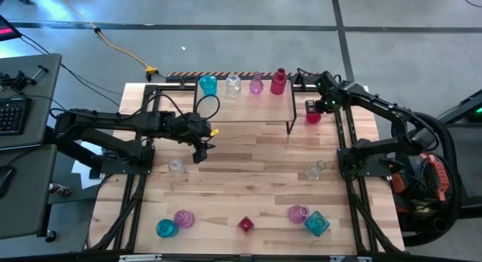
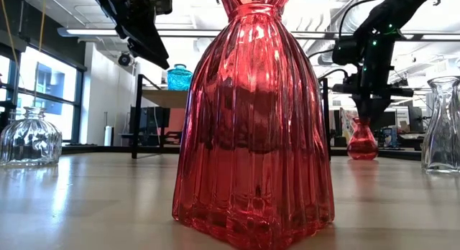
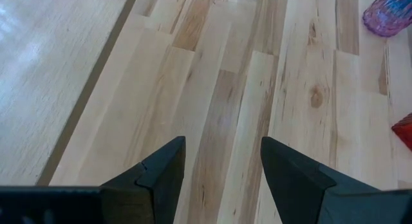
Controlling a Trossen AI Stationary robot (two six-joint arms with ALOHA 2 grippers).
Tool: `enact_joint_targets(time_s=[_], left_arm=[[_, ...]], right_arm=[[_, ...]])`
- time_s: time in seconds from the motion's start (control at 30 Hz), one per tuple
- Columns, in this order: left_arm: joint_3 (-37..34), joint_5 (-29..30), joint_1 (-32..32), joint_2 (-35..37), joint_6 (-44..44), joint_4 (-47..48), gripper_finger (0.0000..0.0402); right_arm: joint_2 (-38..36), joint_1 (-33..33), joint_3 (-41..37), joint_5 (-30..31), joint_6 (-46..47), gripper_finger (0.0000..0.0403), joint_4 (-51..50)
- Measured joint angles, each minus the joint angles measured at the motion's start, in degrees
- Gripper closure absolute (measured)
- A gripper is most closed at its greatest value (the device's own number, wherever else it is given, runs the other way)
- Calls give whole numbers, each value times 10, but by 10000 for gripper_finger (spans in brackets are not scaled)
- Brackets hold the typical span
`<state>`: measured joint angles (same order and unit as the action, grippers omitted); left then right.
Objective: Sort vases onto shelf
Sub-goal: Put the top red vase on the shelf aligned with the other red vase
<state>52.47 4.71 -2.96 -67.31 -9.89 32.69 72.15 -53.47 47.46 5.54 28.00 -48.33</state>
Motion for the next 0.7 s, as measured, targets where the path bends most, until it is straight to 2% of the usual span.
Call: enact_joint_targets(time_s=[0.2,0.53,0.7], left_arm=[[0,0,0,0,0,0,209],[0,4,0,0,0,0,209],[0,5,0,0,-10,0,209]], right_arm=[[-5,1,1,-6,-15,393,4],[-25,0,23,-3,-48,399,-52],[-25,0,49,-43,-65,400,-77]])
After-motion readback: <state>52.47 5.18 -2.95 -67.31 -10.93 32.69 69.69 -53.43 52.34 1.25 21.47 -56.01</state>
